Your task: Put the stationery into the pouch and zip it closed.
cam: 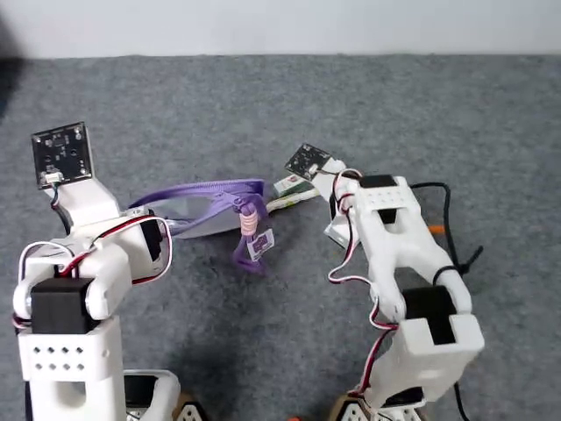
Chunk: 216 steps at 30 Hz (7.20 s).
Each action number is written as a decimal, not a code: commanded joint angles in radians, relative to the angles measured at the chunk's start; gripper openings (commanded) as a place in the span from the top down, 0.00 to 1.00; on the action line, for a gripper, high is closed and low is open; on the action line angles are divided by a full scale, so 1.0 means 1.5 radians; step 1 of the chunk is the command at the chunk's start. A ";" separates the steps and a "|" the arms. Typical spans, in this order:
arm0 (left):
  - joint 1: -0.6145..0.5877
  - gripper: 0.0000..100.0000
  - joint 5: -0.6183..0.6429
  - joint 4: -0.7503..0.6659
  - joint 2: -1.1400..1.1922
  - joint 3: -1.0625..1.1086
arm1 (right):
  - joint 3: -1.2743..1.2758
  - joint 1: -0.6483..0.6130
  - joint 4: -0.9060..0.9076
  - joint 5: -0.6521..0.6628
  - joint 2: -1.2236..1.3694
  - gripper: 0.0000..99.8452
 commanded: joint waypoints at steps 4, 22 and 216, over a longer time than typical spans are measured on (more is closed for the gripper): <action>-0.002 0.99 0.004 -0.011 0.003 0.003 | -0.019 0.006 0.041 0.008 0.021 0.99; 0.002 0.99 0.004 -0.012 0.003 0.002 | -0.017 -0.017 0.157 -0.093 -0.362 0.99; -0.025 0.99 0.004 -0.014 0.003 -0.011 | -0.374 -0.145 0.115 0.204 0.164 0.58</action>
